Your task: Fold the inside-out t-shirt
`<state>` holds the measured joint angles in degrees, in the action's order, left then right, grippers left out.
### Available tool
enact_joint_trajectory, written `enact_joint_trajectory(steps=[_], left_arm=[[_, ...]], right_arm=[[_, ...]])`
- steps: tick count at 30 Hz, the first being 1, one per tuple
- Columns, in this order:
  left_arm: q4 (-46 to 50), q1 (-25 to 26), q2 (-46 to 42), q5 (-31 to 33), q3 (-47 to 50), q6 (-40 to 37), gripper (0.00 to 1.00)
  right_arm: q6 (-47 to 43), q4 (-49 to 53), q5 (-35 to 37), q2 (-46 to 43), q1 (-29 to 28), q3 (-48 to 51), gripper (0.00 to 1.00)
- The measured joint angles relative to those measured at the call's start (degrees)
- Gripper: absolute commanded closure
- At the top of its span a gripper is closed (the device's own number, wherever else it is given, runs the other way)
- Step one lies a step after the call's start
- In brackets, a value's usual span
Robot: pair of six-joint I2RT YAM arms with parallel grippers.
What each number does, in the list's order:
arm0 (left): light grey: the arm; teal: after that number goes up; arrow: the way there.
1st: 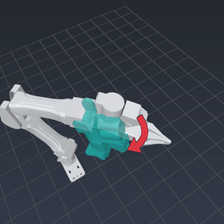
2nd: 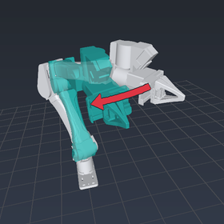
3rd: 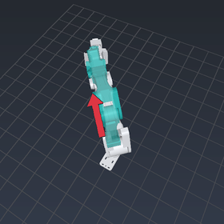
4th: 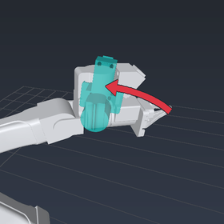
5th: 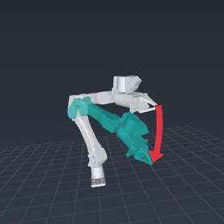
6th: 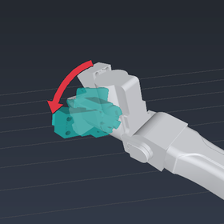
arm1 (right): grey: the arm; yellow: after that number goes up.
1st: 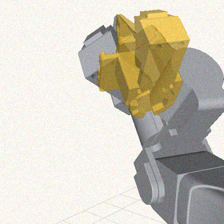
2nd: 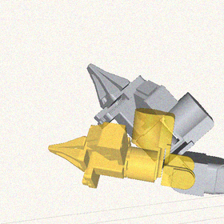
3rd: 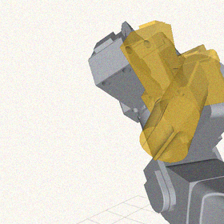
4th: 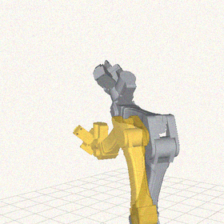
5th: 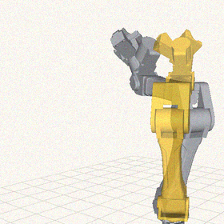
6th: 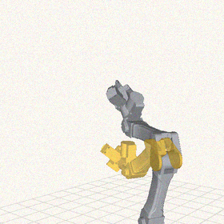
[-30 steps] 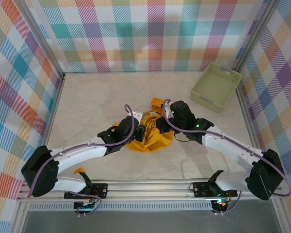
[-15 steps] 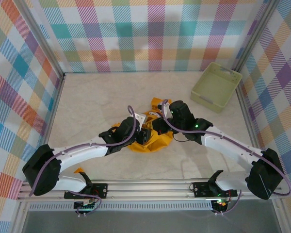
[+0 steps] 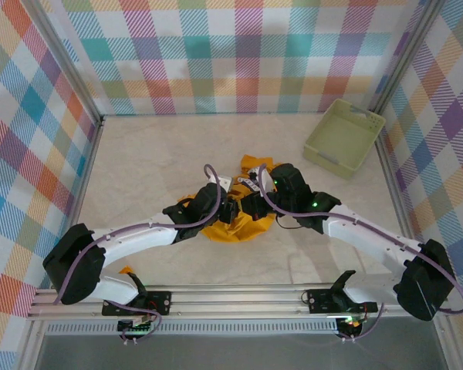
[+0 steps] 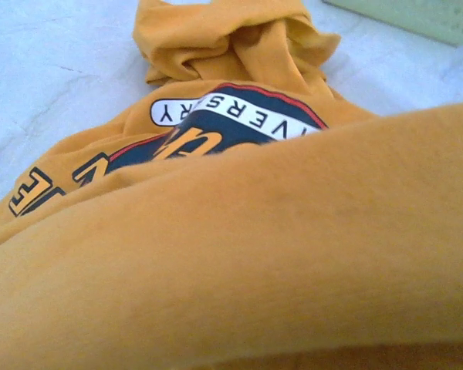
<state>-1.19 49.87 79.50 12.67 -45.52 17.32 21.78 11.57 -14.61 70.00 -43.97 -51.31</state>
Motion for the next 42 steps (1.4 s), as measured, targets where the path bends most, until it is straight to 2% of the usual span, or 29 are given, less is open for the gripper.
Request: enact_joint_trajectory(steps=[2, 4, 13, 18, 21, 24, 27, 34, 37, 42], left_arm=[[-0.04, 0.00, 0.02, 0.09, -0.33, -0.20, 0.91], [-0.04, 0.00, 0.02, 0.00, -0.39, -0.50, 0.99], [-0.46, 0.00, -4.83, -4.76, 2.78, -2.91, 1.00], [-0.37, 0.00, -8.00, -8.11, 4.24, -3.67, 1.00], [-0.48, -0.15, -8.96, -10.69, 4.61, -3.69, 1.00], [-0.52, -0.87, -9.27, -12.61, 4.68, -3.61, 1.00], [-0.50, -1.97, -9.27, -14.05, 4.68, -3.04, 1.00], [-1.03, -4.85, -9.25, -16.09, 4.68, -1.29, 1.00], [-1.57, -5.40, -9.25, -16.96, 4.68, -0.61, 1.00], [-1.95, -5.46, -9.31, -18.18, 4.68, -0.20, 1.00]], right_arm=[[-0.04, 0.39, 2.10, -0.46, 0.00, 0.00, 1.00], [-0.07, 1.31, 5.18, -1.07, 0.22, 0.00, 0.99], [-2.36, 2.86, 10.58, 0.28, 3.89, -0.85, 0.91], [-4.59, 3.39, 13.68, 2.95, 4.70, -2.14, 0.76], [-5.27, 4.70, 16.72, 3.96, 5.60, -3.10, 0.61], [-5.99, 6.38, 18.34, 4.02, 5.77, -3.45, 0.57], [-6.88, 7.37, 17.88, 1.95, 4.98, -2.91, 0.52], [-10.64, 3.06, 11.67, -13.90, -1.09, 7.50, 0.49], [-11.82, -0.02, 8.70, -13.18, -2.27, 9.70, 0.50], [-13.33, -4.35, 7.02, -6.45, -3.37, 10.45, 0.54]])
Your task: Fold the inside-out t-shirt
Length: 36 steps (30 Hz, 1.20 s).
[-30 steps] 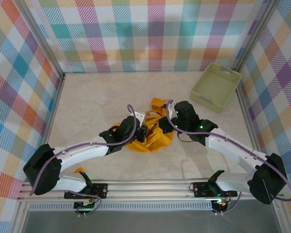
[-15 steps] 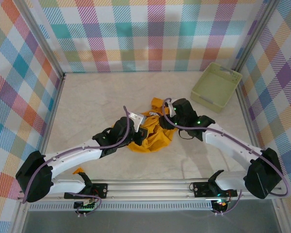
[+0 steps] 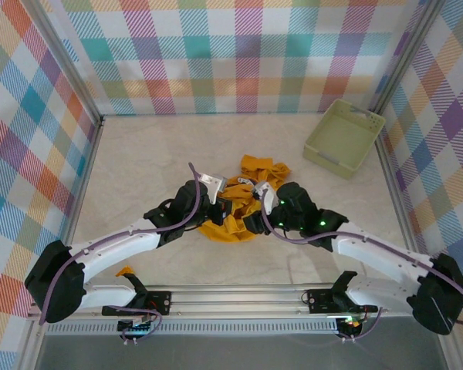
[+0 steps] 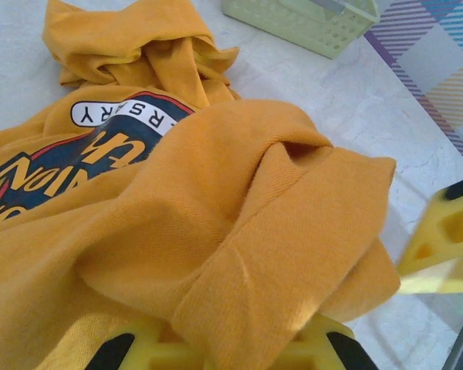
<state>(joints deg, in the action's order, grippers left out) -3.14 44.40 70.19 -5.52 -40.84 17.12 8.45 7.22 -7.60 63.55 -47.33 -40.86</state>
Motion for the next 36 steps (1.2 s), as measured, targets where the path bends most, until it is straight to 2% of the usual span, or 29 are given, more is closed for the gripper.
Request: enact_joint_trajectory(steps=[3, 12, 20, 23, 29, 31, 36], left_arm=[[0.04, 0.00, -0.63, -0.04, 0.00, 0.00, 1.00], [0.15, 0.00, -3.45, -0.50, 0.00, 0.00, 1.00], [0.26, -0.11, -4.90, -0.96, 0.24, 0.00, 1.00], [0.26, -0.26, -5.22, -1.05, 0.24, 0.00, 1.00], [0.26, -0.48, -5.68, -0.98, 0.26, 0.02, 1.00], [0.52, -0.63, -5.68, -0.68, 0.26, 0.04, 1.00], [2.89, -2.14, -5.60, 2.49, 0.22, 1.01, 1.00]], right_arm=[[-0.50, -2.73, 0.00, 3.80, -0.07, -0.02, 0.57], [-2.08, -10.23, 1.14, 11.43, 1.07, -0.83, 0.57], [-1.46, -11.10, 6.14, 13.40, 2.43, -4.00, 0.79], [-1.40, -11.08, 7.48, 14.21, 2.43, -4.61, 0.82], [-0.37, -10.60, 10.21, 14.49, 2.43, -4.63, 0.96], [0.07, -10.56, 9.97, 14.29, 2.43, -4.63, 1.00], [0.11, -9.16, 4.20, 10.80, 2.45, -4.35, 1.00]])
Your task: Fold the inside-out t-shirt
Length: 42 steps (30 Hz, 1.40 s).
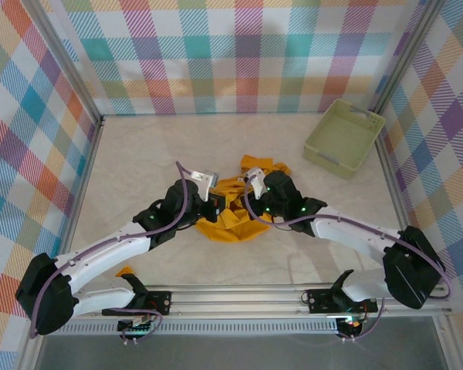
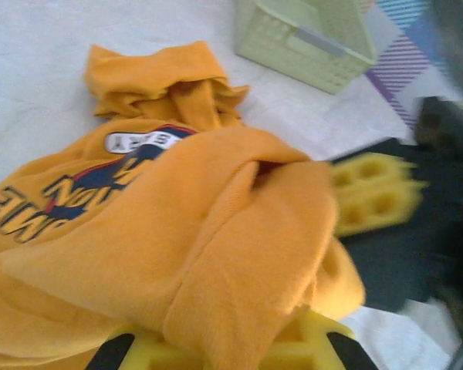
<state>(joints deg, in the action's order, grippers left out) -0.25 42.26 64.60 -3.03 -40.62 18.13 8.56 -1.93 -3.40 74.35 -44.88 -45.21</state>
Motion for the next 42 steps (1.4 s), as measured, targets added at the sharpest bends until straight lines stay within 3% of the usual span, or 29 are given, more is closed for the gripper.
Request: enact_joint_trajectory(steps=[3, 6, 10, 15, 23, 28, 31, 42], left_arm=[[1.01, -1.40, 0.87, 2.03, -0.15, 0.61, 0.96], [2.34, -1.92, 1.90, 3.76, -0.42, 0.66, 0.75], [3.82, -1.92, 2.01, 5.99, -0.52, 0.92, 0.56], [6.49, -0.44, 1.29, 9.51, -1.07, -0.02, 0.42], [5.99, 10.23, -9.53, 17.09, 2.86, -2.45, 0.30], [6.21, 12.33, -1.18, 20.28, 0.72, -2.60, 0.30], [6.19, 12.52, 2.29, 20.57, 0.35, -2.58, 0.19], [6.60, 12.50, 8.28, 24.24, -4.39, -2.16, 0.00]], right_arm=[[0.26, 0.02, -5.55, -4.61, 0.11, 1.29, 1.00], [1.07, -0.07, -10.58, -8.94, 0.11, 2.67, 1.00], [1.81, -0.24, -14.58, -11.76, 0.31, 3.41, 1.00], [3.26, -1.22, -16.44, -11.93, 1.46, 3.96, 1.00], [4.52, -1.92, -17.62, -11.93, 2.60, 4.17, 1.00], [4.55, -1.92, -19.41, -11.93, 2.60, 4.17, 1.00], [4.52, -1.90, -19.91, -11.93, 2.60, 4.17, 1.00], [4.04, -1.31, -20.68, -11.91, 2.60, 4.15, 1.00]])
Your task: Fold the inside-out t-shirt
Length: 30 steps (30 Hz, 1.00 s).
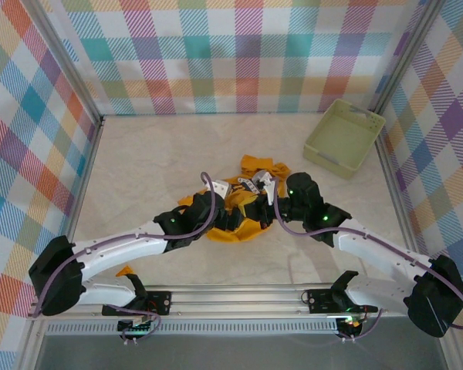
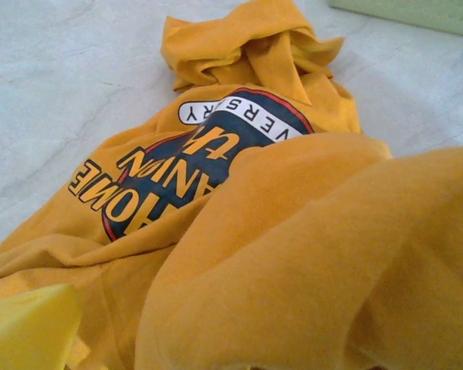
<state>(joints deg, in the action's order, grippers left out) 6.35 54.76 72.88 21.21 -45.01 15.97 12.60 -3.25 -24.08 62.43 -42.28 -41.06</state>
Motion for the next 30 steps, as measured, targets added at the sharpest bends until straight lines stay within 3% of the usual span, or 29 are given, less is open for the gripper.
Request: enact_joint_trajectory(steps=[2, 11, 17, 21, 23, 30], left_arm=[[1.09, -0.11, 1.95, 1.01, -1.38, 0.61, 0.05], [2.95, -1.07, 4.92, 7.85, -3.48, 3.91, 0.57], [2.93, -1.09, 1.42, 9.14, -1.33, 2.34, 0.89], [1.07, -1.92, -2.80, 4.37, 1.75, 0.59, 0.96], [-0.22, -3.34, -4.55, -0.46, 3.17, -0.17, 0.99], [-3.50, -8.13, -5.14, -14.69, 3.85, -0.13, 1.00]], right_arm=[[0.00, 0.46, 0.42, 0.09, 0.20, 0.00, 1.00], [0.02, 3.41, 7.76, -0.02, -0.48, 0.00, 1.00], [0.28, 5.35, 13.79, 0.90, 0.44, -0.04, 1.00], [0.26, 6.45, 17.38, 2.25, 1.07, -0.90, 1.00], [0.26, 7.34, 19.52, 3.32, 1.07, -1.95, 0.94], [-1.49, 13.42, 26.23, 4.31, 1.05, -7.02, 0.57]])
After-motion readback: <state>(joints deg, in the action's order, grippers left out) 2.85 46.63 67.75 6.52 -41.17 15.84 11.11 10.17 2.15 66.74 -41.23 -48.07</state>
